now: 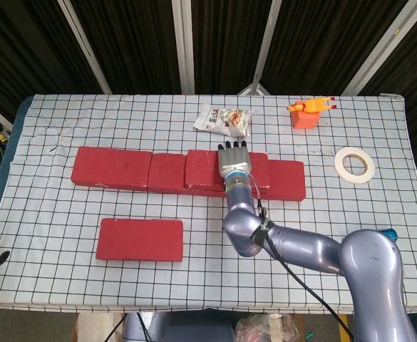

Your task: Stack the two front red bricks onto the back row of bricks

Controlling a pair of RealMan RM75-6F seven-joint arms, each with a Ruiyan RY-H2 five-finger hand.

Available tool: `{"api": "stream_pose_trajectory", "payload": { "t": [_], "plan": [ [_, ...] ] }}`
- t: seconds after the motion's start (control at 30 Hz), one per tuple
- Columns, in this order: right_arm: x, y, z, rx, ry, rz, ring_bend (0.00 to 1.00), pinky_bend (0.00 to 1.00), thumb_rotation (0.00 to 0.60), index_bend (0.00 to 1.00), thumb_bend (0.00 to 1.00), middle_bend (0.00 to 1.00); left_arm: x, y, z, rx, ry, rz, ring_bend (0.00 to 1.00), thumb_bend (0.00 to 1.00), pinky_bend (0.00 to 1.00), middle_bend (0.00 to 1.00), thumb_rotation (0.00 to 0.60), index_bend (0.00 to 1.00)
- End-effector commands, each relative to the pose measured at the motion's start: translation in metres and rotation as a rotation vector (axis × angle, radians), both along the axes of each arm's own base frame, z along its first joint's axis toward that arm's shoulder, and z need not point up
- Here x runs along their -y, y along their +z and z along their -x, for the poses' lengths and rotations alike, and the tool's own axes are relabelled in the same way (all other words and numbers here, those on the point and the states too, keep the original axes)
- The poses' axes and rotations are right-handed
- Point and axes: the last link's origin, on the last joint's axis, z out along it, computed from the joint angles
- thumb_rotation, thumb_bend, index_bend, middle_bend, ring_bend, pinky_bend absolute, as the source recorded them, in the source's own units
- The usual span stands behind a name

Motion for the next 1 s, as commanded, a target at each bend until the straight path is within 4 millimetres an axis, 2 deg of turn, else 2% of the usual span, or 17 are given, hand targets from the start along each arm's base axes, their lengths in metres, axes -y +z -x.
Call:
{"api": "stream_pose_trajectory", "payload": {
  "t": [0.03, 0.33, 0.6, 0.83, 1.0],
  "plan": [
    [0.000, 0.000, 0.000, -0.002, -0.001, 0.002, 0.00, 0.00, 0.600, 0.08, 0.18, 0.00, 0.000, 0.000, 0.000, 0.000, 0.001, -0.001, 0.00, 0.00, 0.00, 0.00, 0.600, 0.07],
    [-0.002, 0.002, -0.004, 0.009, 0.004, -0.002, 0.00, 0.00, 0.600, 0.06, 0.18, 0.00, 0.000, 0.000, 0.001, -0.003, 0.005, -0.005, 0.00, 0.00, 0.00, 0.00, 0.600, 0.07],
    [-0.009, 0.019, -0.011, 0.014, -0.001, 0.001, 0.00, 0.00, 0.600, 0.05, 0.18, 0.00, 0.000, 0.000, 0.001, -0.002, 0.009, -0.003, 0.00, 0.00, 0.00, 0.00, 0.600, 0.07],
    [-0.024, 0.056, -0.009, 0.043, 0.052, 0.041, 0.00, 0.00, 0.600, 0.05, 0.18, 0.00, 0.001, 0.002, 0.001, 0.008, 0.003, -0.007, 0.00, 0.00, 0.00, 0.00, 0.600, 0.07],
    [-0.045, 0.098, 0.010, 0.072, 0.119, 0.105, 0.00, 0.00, 0.600, 0.05, 0.18, 0.00, 0.002, 0.004, 0.000, 0.017, -0.015, -0.010, 0.00, 0.00, 0.00, 0.00, 0.600, 0.07]
  ]
}}
